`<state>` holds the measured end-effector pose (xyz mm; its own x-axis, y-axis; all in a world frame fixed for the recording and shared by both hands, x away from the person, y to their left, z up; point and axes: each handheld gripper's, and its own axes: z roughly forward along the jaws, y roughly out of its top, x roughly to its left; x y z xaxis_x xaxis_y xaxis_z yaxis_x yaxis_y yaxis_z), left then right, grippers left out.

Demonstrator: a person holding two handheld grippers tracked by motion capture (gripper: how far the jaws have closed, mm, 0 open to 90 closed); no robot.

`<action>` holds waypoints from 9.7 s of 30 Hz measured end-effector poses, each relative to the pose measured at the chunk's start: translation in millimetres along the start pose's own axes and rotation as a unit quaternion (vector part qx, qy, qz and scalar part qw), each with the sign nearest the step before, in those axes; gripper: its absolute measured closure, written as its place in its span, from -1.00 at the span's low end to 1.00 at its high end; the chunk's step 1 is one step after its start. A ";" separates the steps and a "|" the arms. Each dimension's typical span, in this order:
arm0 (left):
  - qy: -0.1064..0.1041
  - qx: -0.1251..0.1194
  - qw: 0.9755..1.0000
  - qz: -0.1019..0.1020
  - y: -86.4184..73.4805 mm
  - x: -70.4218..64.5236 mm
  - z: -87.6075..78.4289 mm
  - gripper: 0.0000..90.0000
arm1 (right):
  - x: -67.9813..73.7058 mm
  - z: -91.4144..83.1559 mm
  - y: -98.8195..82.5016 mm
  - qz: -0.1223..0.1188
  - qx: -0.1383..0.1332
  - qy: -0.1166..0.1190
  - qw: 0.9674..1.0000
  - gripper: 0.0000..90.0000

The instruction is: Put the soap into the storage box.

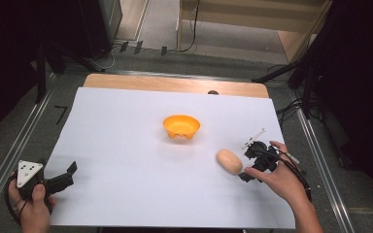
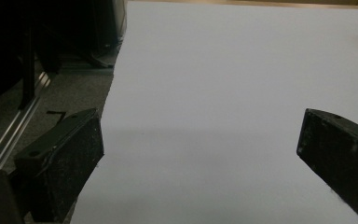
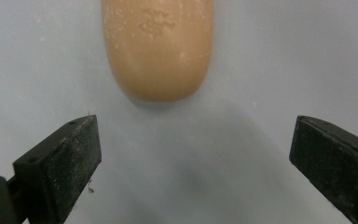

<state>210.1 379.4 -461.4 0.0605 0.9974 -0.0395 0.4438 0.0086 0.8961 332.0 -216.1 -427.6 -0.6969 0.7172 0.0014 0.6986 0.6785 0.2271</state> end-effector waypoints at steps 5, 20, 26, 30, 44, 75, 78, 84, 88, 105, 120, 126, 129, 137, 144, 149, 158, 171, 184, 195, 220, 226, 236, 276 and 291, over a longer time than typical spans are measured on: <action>0.000 0.000 1.000 -0.001 0.0 0.1 0.0 -0.97 | 2.4 1.7 7.5 -0.005 0.000 0.000 1.000 -0.95; -0.001 0.001 1.000 -0.001 0.1 0.4 0.1 -0.97 | 11.1 4.9 35.8 -0.018 -0.005 -0.004 1.000 -0.87; -0.001 0.002 1.000 0.001 0.2 0.3 0.2 -0.97 | 13.8 7.0 44.1 -0.022 -0.013 -0.005 1.000 -0.71; -0.001 0.003 1.000 0.001 0.2 0.2 0.2 -0.97 | 14.3 10.7 48.8 -0.027 -0.010 -0.004 1.000 -0.70; -0.001 0.003 1.000 0.001 0.2 0.0 0.4 -0.97 | 13.6 21.0 56.8 -0.032 0.015 0.011 0.999 -0.48; -0.001 0.003 1.000 0.003 0.2 -0.7 0.8 -0.97 | 14.2 31.7 65.2 -0.069 0.033 0.018 0.997 -0.27; -0.001 0.003 1.000 0.003 0.2 -0.8 0.8 -0.97 | 12.3 22.9 67.5 -0.080 0.026 0.015 0.996 -0.27; -0.001 0.002 1.000 0.003 0.1 -0.8 0.8 -0.97 | 9.7 9.9 75.2 -0.096 0.014 0.031 0.995 -0.27; -0.001 0.002 1.000 0.003 0.1 -0.7 0.8 -0.97 | 11.2 4.7 80.7 -0.114 0.014 0.026 0.993 -0.27; -0.002 0.005 1.000 0.006 0.3 -1.1 0.9 -0.97 | 11.0 -15.8 114.5 -0.187 -0.013 0.036 0.982 -0.27; -0.002 0.004 1.000 0.005 0.2 -0.7 0.8 -0.97 | 9.3 -25.6 138.0 -0.234 -0.036 0.033 0.971 -0.27; -0.003 0.004 1.000 0.004 0.2 -0.6 0.7 -0.97 | 12.9 -30.5 149.8 -0.246 -0.039 0.033 0.968 -0.27; -0.003 0.002 1.000 0.003 0.2 -0.7 0.8 -0.97 | 16.5 -32.2 156.5 -0.251 -0.038 0.034 0.967 -0.27; -0.004 0.003 1.000 0.003 0.2 -0.6 0.8 -0.97 | 23.1 -31.3 174.3 -0.278 -0.042 0.025 0.959 -0.27; -0.005 0.004 1.000 0.005 0.3 -0.5 0.9 -0.97 | 29.3 -26.6 190.3 -0.290 -0.043 0.026 0.956 -0.27; -0.005 0.002 1.000 0.003 0.1 -0.7 0.9 -0.97 | 33.2 -22.7 200.3 -0.289 -0.049 0.028 0.956 -0.27; -0.006 0.005 1.000 0.006 0.3 -0.5 0.9 -0.97 | 38.7 -13.0 217.5 -0.303 -0.045 0.030 0.951 -0.27; -0.007 0.002 1.000 0.004 0.0 -0.7 0.6 -0.97 | 43.7 -0.4 233.7 -0.311 -0.051 0.038 0.948 -0.27; -0.007 0.002 1.000 0.006 0.0 -0.7 0.3 -0.97 | 48.0 8.7 241.9 -0.311 -0.045 0.036 0.949 -0.27; -0.007 0.002 1.000 0.007 -0.1 -0.9 0.4 -0.97 | 45.2 -3.1 236.0 -0.298 -0.074 0.044 0.951 -0.36; -0.005 0.007 1.000 0.014 0.3 -2.2 1.1 -0.97 | 28.0 -8.4 187.2 -0.254 -0.088 0.034 0.963 -0.66; -0.005 0.008 1.000 0.014 0.3 -2.2 1.1 -0.97 | 24.2 -9.5 174.7 -0.249 -0.087 0.035 0.964 -0.66; -0.004 0.008 1.000 0.014 0.3 -2.7 1.5 -0.97 | 16.6 -8.8 150.1 -0.232 -0.098 0.036 0.967 -0.65; -0.002 0.008 1.000 0.016 0.2 -3.5 1.8 -0.97 | -10.5 15.4 41.8 -0.139 -0.180 0.019 0.974 -0.65; -0.001 0.009 1.000 0.015 0.4 -3.1 1.6 -0.97 | -9.8 19.8 7.9 -0.113 -0.235 0.017 0.965 -0.65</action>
<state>211.5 376.2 -461.7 0.0753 0.9971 -0.0140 0.4584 -0.0221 0.8885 347.6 -214.7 -445.1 -0.8334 0.5481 -0.0707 0.3829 0.6650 0.6412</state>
